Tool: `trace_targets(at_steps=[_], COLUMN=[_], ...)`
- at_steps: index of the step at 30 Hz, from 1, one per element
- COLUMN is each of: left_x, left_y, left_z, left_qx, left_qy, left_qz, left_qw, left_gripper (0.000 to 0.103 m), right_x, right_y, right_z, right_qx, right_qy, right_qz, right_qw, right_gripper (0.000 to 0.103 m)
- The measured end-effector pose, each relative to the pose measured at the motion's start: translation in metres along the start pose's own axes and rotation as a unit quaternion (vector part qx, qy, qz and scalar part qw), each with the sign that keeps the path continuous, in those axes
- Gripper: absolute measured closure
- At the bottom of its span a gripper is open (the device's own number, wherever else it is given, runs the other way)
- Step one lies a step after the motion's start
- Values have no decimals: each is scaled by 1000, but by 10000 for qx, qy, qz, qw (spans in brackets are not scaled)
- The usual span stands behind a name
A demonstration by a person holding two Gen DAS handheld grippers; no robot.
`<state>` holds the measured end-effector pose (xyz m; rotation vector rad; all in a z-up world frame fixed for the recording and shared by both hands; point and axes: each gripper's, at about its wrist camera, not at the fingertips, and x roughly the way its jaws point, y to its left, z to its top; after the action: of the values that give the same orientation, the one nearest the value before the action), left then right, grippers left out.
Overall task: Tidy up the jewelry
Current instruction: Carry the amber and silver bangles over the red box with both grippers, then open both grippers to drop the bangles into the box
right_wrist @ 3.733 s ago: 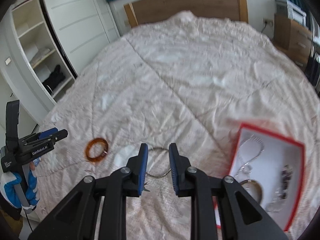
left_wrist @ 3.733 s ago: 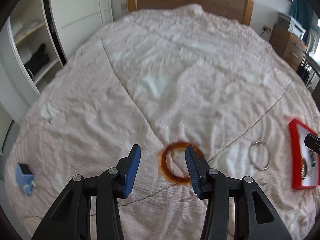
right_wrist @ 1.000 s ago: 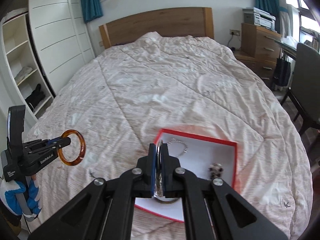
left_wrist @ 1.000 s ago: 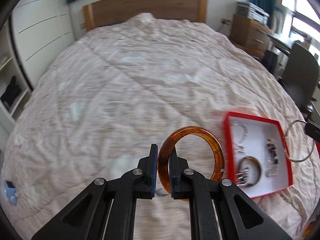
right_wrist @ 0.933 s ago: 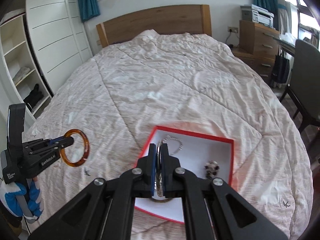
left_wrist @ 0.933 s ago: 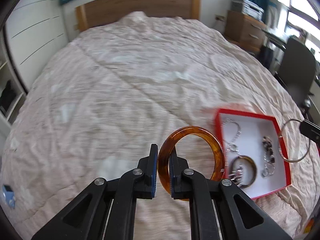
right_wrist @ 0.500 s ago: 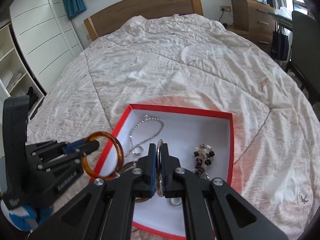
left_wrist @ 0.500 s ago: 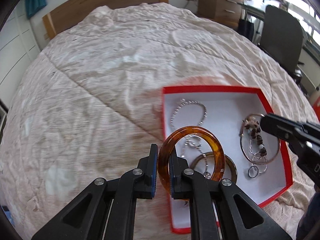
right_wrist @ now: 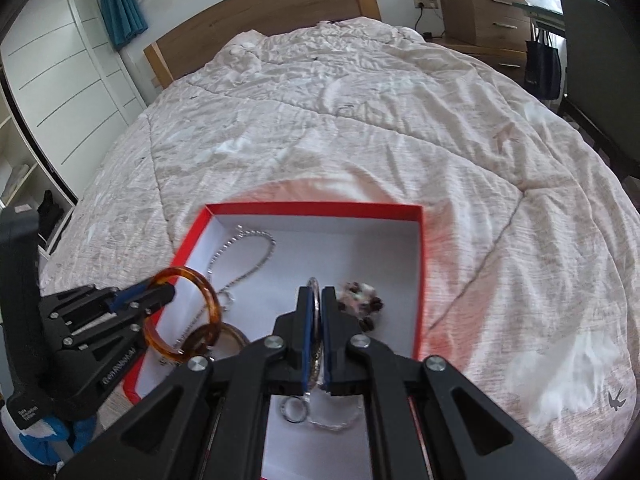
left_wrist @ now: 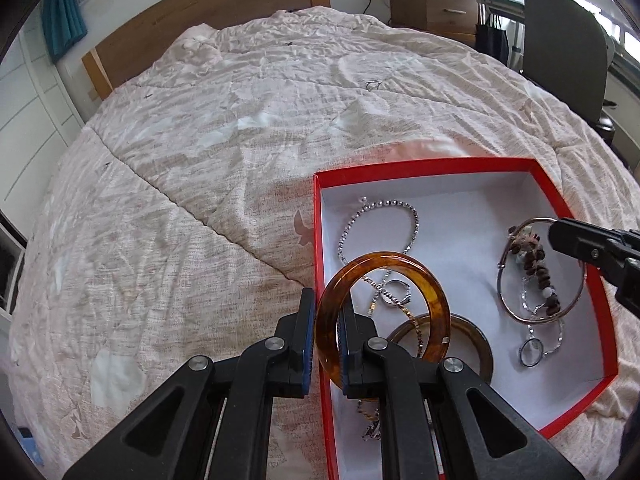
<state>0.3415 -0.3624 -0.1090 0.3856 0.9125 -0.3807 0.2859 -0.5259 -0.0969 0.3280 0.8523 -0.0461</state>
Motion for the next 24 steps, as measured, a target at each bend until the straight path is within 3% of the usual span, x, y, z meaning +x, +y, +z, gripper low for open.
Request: trace_targets(at_steps=[10, 17, 24], left_x=[14, 16, 9], left_y=[4, 3, 13], left_z=[-11, -15, -18], left_qx=[-120, -165, -417], left_qy=[302, 409, 431], left_qz=[-156, -209, -332], left_qw=[9993, 9988, 9976], left_gripper=[81, 81, 67], right_x=[7, 15, 5], right_y=[-8, -8, -5], right_z=[-11, -20, -21], right_qx=[13, -30, -22], right_qy=[230, 451, 411], right_qz=[-127, -236, -272], right_qw=[9997, 9987, 9988], right_gripper=[98, 95, 95])
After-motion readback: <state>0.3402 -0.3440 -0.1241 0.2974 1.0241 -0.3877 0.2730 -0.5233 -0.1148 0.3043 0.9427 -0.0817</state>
